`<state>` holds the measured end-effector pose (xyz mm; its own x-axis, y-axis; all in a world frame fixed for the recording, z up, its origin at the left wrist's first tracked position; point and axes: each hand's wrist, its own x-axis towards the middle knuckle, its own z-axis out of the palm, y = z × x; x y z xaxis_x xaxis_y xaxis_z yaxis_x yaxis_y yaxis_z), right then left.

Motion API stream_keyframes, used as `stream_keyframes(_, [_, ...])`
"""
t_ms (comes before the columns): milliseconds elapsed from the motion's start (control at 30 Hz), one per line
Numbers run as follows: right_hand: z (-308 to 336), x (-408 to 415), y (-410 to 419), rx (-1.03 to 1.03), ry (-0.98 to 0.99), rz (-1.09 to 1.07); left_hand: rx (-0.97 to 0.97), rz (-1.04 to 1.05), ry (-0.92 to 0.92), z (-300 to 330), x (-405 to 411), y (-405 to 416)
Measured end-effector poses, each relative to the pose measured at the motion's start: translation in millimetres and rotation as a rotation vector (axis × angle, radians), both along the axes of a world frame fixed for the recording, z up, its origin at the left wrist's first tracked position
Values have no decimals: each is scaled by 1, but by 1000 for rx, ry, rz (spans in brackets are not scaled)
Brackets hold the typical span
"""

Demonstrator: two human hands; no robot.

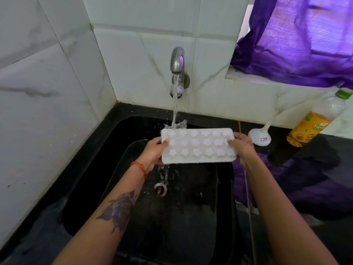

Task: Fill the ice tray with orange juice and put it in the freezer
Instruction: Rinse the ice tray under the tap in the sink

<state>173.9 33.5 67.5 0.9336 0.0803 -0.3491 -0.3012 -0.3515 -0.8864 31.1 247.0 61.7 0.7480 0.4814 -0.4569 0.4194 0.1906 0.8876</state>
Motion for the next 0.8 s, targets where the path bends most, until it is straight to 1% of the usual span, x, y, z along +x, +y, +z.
stream_keyframes(133, [-28, -16, 10, 43, 134, 25, 124, 8, -24, 11, -6, 11])
stream_keyframes(233, [-30, -27, 29, 45, 167, 95, 176, 73, -22, 13, -19, 33])
stream_keyframes(367, [-24, -34, 62, 46, 133, 219, 213, 186, 0, 12, -40, 63])
stream_keyframes(500, [-12, -40, 90, 94, 38, 288, 171, 287, 7, 6, -60, 84])
stream_keyframes(567, [-2, -42, 101, 134, -32, 325, 134, 331, -11, 2, -67, 90])
stream_keyframes(667, [14, -43, 113, 128, -143, 369, 54, 382, -31, -1, -72, 92])
stream_keyframes(733, [24, -43, 118, 126, -218, 408, -94, 435, -56, -5, -74, 95])
stream_keyframes(800, [29, -43, 117, 122, -298, 470, -321, 529, -129, -9, -73, 99])
